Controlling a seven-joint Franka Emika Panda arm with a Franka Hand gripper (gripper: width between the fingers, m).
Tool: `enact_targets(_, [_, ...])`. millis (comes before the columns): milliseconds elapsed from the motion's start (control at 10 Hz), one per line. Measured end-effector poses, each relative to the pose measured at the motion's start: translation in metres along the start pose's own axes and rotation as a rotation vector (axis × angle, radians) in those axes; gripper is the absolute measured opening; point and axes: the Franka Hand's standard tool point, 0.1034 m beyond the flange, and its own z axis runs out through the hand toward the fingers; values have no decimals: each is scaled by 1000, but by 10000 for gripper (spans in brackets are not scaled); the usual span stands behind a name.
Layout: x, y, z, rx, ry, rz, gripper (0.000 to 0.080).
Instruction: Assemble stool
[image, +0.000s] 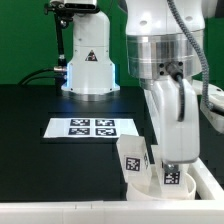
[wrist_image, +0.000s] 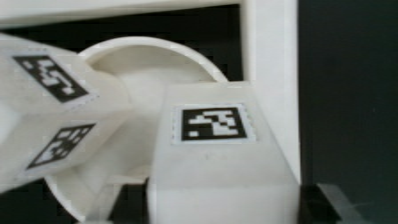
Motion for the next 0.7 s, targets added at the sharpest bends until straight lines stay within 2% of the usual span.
enact_targets(200, [-1, 0, 0, 6, -6, 171, 334])
enact_targets(300, [-4, 2, 1, 33, -31, 359, 334])
enact_targets(400, [-9, 5, 2, 96, -58, 458, 334])
enact_targets(500, [-16, 10, 3, 140, -75, 462, 334])
enact_targets(600, [-17, 11, 3, 126, -76, 455, 334])
enact_targets(700, [-17, 11, 3, 127, -86, 485, 334])
